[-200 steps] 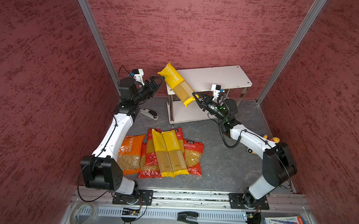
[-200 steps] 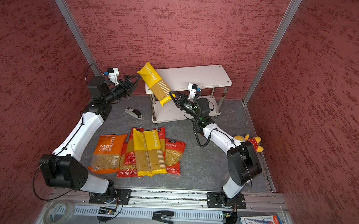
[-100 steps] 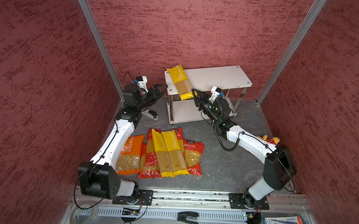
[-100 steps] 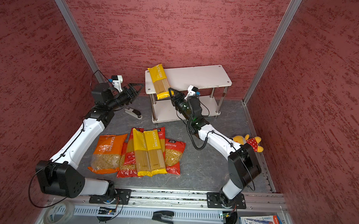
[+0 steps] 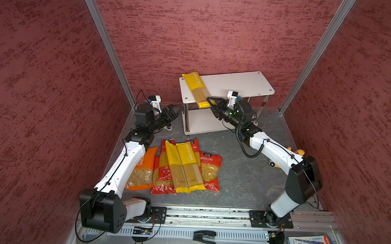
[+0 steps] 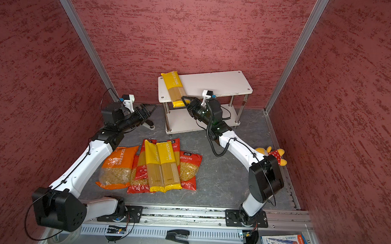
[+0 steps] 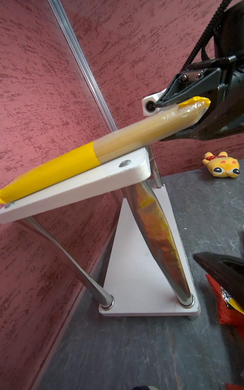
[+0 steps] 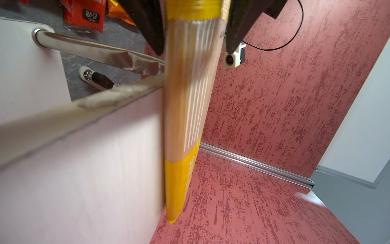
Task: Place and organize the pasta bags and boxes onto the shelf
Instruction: 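Lay the pack flat on the upper shelf and release the left gripper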
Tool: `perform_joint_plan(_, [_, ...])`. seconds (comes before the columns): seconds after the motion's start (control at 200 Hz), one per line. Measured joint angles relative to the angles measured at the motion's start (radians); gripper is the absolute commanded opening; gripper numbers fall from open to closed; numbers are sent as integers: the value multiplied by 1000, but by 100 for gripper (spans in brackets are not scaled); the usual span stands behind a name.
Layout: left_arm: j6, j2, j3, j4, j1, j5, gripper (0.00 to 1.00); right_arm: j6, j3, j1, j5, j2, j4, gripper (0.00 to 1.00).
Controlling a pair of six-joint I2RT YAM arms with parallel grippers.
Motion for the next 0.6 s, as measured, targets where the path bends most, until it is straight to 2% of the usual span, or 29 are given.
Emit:
perform_joint_plan(0.145, [1,-18,-31,1,-5,-15,82,-6,2,-12,-47,1,7,22])
perform_joint_plan(0.281, [4,-40,-39,1,-6,-34,82,26,-17,-1,-29,1,56,14])
perform_joint_plan(0.481, [14,-55,-40,0,-34,-61,82,58,-38,62,98,4,100,2])
perform_joint_plan(0.601, [21,-61,-43,0,-49,-77,82,90,-74,105,226,5,161,0])
